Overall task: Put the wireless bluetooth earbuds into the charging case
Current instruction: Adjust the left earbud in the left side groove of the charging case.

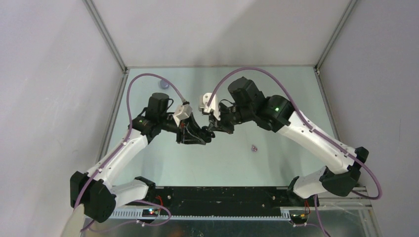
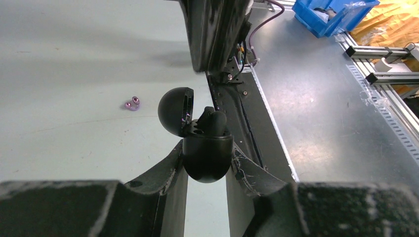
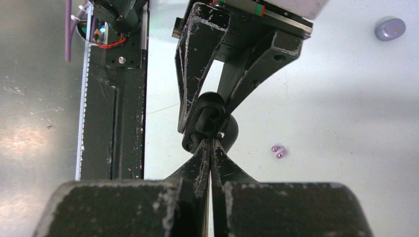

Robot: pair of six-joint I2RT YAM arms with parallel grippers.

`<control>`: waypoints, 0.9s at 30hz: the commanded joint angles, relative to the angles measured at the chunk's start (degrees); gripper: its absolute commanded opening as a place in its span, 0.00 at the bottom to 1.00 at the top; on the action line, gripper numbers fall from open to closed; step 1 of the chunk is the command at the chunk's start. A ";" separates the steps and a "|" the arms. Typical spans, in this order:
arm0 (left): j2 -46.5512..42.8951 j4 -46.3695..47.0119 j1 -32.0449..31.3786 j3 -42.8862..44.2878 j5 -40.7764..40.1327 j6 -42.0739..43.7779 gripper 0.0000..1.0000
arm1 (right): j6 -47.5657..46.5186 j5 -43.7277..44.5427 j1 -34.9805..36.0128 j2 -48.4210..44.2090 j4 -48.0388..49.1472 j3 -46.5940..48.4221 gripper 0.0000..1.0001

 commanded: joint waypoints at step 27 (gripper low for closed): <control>-1.12 1.35 -0.31 2.23 1.63 1.70 0.00 | 2.59 -3.85 -0.05 1.91 4.39 -2.99 0.00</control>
